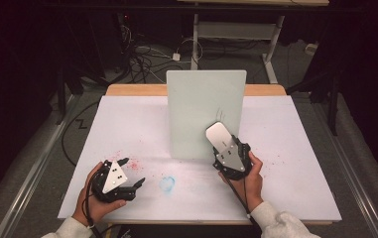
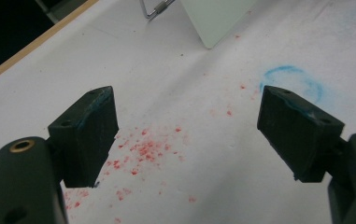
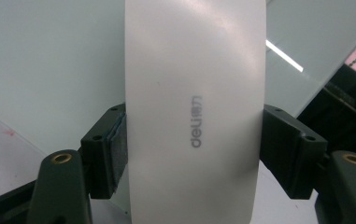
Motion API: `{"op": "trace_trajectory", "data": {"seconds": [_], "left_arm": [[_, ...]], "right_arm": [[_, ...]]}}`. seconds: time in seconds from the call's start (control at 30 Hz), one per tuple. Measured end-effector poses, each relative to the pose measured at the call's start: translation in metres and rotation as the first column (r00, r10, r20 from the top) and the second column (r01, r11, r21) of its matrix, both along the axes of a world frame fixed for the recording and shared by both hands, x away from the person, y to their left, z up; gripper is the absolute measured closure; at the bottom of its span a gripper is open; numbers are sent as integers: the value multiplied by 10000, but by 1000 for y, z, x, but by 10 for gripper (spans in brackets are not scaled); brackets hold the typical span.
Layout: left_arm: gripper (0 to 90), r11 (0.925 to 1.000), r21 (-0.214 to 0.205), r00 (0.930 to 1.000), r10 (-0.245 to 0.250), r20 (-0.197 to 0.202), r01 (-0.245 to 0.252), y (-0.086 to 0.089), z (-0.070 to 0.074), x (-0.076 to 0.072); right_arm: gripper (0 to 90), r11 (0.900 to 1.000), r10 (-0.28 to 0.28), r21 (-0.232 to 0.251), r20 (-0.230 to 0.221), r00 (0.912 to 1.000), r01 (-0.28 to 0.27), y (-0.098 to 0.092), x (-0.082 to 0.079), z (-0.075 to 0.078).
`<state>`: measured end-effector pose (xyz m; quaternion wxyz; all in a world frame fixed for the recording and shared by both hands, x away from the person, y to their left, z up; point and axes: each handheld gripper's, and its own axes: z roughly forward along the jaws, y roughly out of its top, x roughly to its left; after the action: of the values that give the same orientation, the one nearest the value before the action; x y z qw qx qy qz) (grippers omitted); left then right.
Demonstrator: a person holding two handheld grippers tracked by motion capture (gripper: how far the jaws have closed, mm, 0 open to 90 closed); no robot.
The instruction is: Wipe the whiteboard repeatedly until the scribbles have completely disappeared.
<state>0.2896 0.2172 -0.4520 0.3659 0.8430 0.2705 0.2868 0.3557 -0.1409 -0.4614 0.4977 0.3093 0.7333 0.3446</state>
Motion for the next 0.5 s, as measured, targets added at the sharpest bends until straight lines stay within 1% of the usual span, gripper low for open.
{"op": "trace_trajectory", "data": {"seconds": [0.03,0.07,0.1,0.2,0.23,0.27,0.33,0.4,0.43,0.5], "left_arm": [[194,10000,4,10000,-13,5,13,0,0,0],[194,10000,6,10000,-4,9,4,0,0,0],[194,10000,13,10000,2,3,-2,0,0,0],[194,10000,25,10000,-17,3,17,0,0,0],[194,10000,6,10000,-20,4,20,0,0,0],[194,10000,-3,10000,-16,9,16,0,0,0],[194,10000,-28,10000,4,-1,-4,0,0,1],[194,10000,-21,10000,4,-45,-4,0,-1,1],[194,10000,32,10000,-2,-46,2,-1,-1,1],[194,10000,6,10000,-21,-40,21,-1,-1,1]], "right_arm": [[312,9999,-84,68,-31,10000,84,-1,-1,2],[312,9999,-141,-93,-1,9999,141,-1,-1,2],[312,9998,-142,-154,33,9999,143,-2,-1,2],[312,9994,-352,-60,258,9990,353,-7,3,9],[312,9991,-418,66,378,9984,416,-10,4,13],[312,9975,-658,295,512,9965,643,-16,6,19],[312,9947,-885,579,589,9943,851,-23,7,26],[312,9952,-883,467,575,9944,857,-27,7,26],[312,9962,-809,346,477,9956,793,-27,6,23],[312,9980,-631,-41,277,9976,632,-23,4,13]]}}
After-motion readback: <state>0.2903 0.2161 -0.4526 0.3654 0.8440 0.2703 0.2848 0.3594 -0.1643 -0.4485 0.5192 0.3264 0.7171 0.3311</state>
